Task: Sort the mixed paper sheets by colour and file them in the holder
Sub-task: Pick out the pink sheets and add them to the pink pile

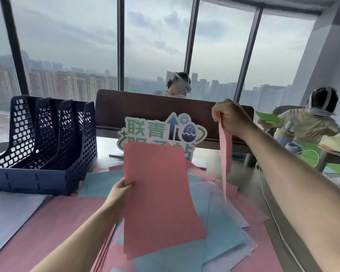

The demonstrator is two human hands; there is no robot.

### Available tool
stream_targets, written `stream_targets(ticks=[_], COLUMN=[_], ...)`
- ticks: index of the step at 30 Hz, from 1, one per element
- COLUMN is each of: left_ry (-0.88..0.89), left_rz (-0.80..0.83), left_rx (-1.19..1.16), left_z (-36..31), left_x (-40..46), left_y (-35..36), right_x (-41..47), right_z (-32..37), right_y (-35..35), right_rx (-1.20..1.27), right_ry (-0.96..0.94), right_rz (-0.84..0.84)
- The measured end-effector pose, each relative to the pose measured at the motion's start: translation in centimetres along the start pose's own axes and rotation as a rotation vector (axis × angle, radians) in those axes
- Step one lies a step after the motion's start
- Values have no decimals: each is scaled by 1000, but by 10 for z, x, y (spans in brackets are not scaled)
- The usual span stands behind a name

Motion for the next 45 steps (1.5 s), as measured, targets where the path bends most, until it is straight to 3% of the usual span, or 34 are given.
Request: stream_targets(ticks=[5,8,16,22,25,29,31,40,45], left_ry=[3,-7,-44,0,-21,-47,-58,-80,-128], left_rz=[56,100,89,153,19,-53,-65,-70,-60], left_rx=[-74,-142,-77,104,188,218,245,272,252], left_z=[4,7,10,22,29,32,32,36,43], left_x=[-5,-8,-8,1,9,26,35,68,77], left_y=[23,32,29,25,17,3,1,5,6], right_x=[10,1,-21,-28,-47,-96,-119,-117,-97], right_z=[51,72,81,83,57,-17,-44,-125,-132], right_y=[61,113,190,204,200,204,205,222,233], right_rx=[-64,-93,-30,213,219,159,108,49,-4], right_ry=[141,210,303,299,456,967,1109,1146,1141], right_rz=[248,307,313,172,89,318,398,568,544])
Point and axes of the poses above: each hand's wrist, its own x-axis towards the middle knuckle, its own y-axis out of the palm, z = x × y, the point moved 2 cm from there along x, towards the middle knuckle, and after that the axes turned 8 degrees about z, right-handed, at the moved point
